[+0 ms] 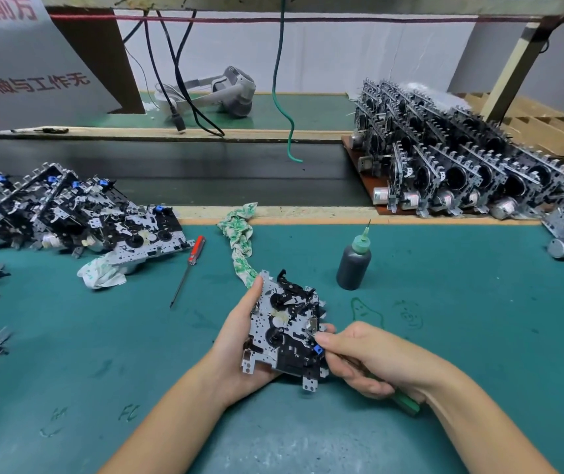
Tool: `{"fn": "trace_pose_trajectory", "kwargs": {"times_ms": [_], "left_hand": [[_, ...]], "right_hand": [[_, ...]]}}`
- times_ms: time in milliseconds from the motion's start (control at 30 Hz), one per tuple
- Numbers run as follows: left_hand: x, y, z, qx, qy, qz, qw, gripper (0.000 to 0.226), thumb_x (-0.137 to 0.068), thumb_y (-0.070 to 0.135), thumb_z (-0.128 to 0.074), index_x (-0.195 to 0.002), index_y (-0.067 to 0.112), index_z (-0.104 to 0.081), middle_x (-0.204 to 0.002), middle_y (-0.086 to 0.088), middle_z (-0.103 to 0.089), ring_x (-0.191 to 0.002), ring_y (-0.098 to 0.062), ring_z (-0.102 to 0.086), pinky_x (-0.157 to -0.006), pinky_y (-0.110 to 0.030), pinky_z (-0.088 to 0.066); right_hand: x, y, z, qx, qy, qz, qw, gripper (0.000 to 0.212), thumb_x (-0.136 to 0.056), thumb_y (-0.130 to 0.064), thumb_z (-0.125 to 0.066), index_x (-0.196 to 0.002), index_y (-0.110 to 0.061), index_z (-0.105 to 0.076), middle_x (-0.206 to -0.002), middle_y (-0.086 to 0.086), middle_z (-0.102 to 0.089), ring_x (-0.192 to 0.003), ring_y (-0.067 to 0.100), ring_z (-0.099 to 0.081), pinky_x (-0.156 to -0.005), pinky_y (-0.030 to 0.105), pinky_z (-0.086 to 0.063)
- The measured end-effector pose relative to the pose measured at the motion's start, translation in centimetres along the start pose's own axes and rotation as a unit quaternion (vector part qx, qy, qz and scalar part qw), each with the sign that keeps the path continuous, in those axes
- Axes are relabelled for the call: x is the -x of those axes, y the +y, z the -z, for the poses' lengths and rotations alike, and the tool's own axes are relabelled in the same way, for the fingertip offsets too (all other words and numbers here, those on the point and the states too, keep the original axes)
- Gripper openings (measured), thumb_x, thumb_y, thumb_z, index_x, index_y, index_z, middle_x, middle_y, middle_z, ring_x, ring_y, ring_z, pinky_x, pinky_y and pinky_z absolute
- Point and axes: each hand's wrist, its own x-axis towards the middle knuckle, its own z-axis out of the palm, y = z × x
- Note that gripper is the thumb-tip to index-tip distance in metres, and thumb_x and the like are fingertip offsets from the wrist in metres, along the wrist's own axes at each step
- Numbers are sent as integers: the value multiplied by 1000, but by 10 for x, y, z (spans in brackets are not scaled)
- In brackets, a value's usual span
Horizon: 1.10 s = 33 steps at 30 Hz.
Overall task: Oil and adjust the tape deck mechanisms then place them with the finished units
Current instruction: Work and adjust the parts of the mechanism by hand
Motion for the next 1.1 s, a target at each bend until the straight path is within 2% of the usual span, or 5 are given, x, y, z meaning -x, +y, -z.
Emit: {"fn": "trace_pose_trajectory", "kwargs": {"times_ms": [467, 700, 833, 967, 1100], "left_hand": [[-1, -4, -6, -12, 25, -38, 999, 62, -86, 60, -45, -96, 7, -76, -112, -19, -68, -98, -32, -68, -82, -40, -53], [4, -3, -10, 3, 30, -25, 999, 68, -86, 63, -42, -104, 5, -73, -117, -21, -65, -105, -33, -65, -93, -42, -48], [7, 0, -8, 38, 0, -5, 999, 74, -84, 66, -40, -105, 3, -73, -119, -21, -64, -99, -34, -67, -82, -44, -55], [10, 2, -5, 53, -22, 6, 998, 84, -83, 71, -37, -114, -1, -67, -126, -23, -60, -104, -39, -64, -88, -56, -51], [9, 2, -3, 32, -24, 17, 999, 85, -83, 74, -34, -114, 4, -68, -126, -19, -61, -104, -33, -65, -90, -47, -53]], "right_hand": [[0, -7, 8, 32, -50, -45, 997, 60, -99, -44, -37, -45, -20, -36, -31, -4, -24, -25, 6, -15, -33, 14, -13], [-1, -2, 3, 64, 20, 13, 998, 65, -99, -44, -40, -38, -20, -43, -26, -4, -27, -25, 9, -21, -35, 16, -25], [-2, -2, 8, 32, 120, 72, 990, 50, -93, -47, -47, -53, -19, -58, -30, -2, -34, -36, 18, -37, -58, 43, -52], [-6, 1, 12, 33, 177, 139, 974, 18, -85, -26, -69, -82, -11, -60, -40, -1, -39, -36, 6, -38, -45, 16, -37], [-10, 4, 10, 69, 175, 162, 969, 15, -78, -16, -77, -80, -14, -61, -42, -6, -41, -40, 6, -38, -44, 11, -30]]}}
